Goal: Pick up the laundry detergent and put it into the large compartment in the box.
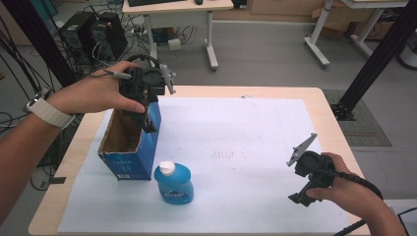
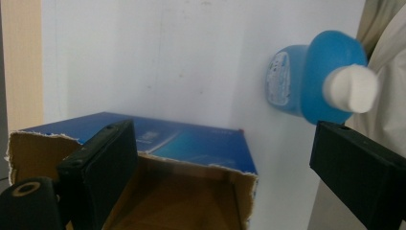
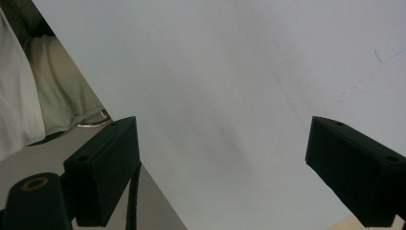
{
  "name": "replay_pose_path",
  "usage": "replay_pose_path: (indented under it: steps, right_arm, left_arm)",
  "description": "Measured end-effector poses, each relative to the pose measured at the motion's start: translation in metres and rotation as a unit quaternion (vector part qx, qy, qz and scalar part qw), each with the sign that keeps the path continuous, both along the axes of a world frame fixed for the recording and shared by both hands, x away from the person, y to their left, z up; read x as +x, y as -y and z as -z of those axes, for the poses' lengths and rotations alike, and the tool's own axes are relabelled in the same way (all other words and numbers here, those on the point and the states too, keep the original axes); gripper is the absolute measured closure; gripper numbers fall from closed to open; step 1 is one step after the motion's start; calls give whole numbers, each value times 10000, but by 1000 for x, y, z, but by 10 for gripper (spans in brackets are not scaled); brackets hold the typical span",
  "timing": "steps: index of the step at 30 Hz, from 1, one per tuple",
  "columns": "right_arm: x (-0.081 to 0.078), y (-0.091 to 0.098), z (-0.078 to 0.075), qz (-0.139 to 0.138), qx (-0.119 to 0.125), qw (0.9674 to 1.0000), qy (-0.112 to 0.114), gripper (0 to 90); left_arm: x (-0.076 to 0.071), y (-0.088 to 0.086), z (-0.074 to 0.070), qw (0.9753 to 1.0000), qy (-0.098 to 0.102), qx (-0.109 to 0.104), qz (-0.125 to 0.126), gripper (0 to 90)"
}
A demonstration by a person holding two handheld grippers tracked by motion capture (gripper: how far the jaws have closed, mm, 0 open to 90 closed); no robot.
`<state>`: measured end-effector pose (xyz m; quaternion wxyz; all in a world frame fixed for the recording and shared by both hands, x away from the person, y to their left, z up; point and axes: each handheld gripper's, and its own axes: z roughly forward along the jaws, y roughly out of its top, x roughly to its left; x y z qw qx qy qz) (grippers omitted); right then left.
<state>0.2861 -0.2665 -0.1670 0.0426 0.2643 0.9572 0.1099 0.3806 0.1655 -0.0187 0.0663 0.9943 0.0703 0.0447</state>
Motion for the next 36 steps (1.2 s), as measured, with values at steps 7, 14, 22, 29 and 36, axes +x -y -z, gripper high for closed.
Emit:
replay_pose_path:
  steps: [7, 14, 22, 29, 36]
  right_arm:
    - [1, -4, 0, -56, 37, 10000, 21, 111]
    - [3, -6, 4, -93, 64, 9999, -8, 111]
    - [1, -4, 6, -96, 104, 9999, 7, 111]
    - [-1, -2, 7, -70, 124, 9999, 9, 111]
    - [0, -1, 10, -97, 163, 9998, 5, 111]
  left_arm:
    - [-20, 14, -4, 9996, -84, 77, 256, 91]
    - [-35, 30, 7, 9984, -257, 248, 431, 96]
    - [-44, 45, 37, 9973, -404, 326, 522, 99]
    - [-43, 48, 56, 9969, -499, 343, 502, 99]
    - [-43, 53, 74, 9963, -564, 410, 511, 100]
